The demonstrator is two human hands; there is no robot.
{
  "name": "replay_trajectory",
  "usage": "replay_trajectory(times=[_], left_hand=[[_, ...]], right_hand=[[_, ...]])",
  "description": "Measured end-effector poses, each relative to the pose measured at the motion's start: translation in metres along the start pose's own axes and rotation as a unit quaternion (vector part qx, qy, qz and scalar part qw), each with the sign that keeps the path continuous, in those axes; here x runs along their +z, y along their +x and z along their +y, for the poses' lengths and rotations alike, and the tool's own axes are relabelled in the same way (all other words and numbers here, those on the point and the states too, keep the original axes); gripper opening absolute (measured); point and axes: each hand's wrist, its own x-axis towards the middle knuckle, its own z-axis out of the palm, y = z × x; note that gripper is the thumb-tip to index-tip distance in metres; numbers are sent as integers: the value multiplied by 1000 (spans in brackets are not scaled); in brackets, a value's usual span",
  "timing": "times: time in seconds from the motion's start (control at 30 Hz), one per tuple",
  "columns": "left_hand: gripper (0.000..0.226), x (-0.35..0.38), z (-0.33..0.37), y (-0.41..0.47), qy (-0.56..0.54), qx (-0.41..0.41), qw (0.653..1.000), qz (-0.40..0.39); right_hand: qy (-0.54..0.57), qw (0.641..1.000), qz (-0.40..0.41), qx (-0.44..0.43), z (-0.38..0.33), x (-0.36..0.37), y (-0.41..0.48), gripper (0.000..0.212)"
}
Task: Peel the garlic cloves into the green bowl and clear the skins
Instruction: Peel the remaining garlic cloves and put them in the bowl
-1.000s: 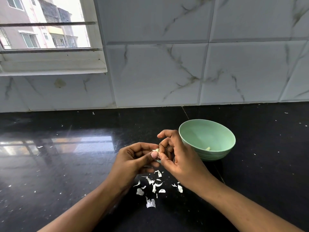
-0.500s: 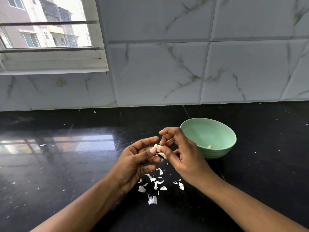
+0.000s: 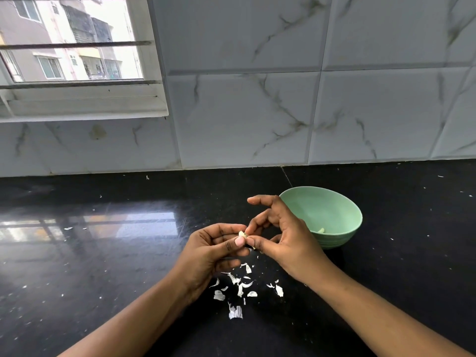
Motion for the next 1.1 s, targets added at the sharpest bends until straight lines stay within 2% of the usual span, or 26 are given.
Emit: replay_trajectory(times=[0.33, 0.47, 0.7, 1.0, 1.1], left_hand=[[22, 0, 0, -1, 47, 31, 998, 9], [22, -1, 0, 0, 52, 32, 998, 3], [15, -2, 0, 0, 1, 17, 1000, -11], [14, -2, -1, 1, -26, 12, 999, -21], [14, -3, -2, 2, -48, 4, 999, -21]], right_hand=[[-19, 999, -51, 5, 0, -5, 3, 63], [-8, 998, -62, 8, 1, -4, 2, 56], [36, 996, -76, 23, 0, -5, 3, 46], [-96, 992, -52, -61, 4, 0, 0, 42], [-106, 990, -38, -80, 4, 1, 0, 41]])
